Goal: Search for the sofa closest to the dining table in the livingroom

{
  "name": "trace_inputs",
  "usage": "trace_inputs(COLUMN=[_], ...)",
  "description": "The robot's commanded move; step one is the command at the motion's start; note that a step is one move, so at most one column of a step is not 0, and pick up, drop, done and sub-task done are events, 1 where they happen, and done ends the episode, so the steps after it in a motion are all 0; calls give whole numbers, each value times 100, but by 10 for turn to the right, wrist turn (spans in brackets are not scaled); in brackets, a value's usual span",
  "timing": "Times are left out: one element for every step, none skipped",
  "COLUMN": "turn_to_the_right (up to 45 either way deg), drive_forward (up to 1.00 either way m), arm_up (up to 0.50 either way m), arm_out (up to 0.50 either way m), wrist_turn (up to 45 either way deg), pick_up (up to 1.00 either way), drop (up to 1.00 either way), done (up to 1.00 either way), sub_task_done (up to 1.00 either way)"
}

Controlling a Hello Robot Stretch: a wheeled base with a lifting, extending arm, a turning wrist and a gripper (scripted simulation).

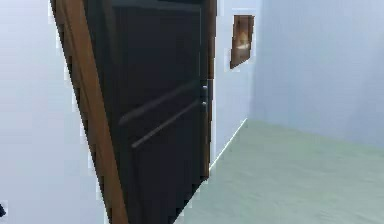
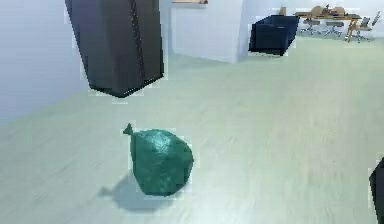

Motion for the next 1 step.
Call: trace_inputs(turn_to_the_right=[450], drive_forward=[0], arm_up=[0], arm_out=[0], wrist_turn=[0], pick_up=[0], drop=[0], done=[0], sub_task_done=[0])
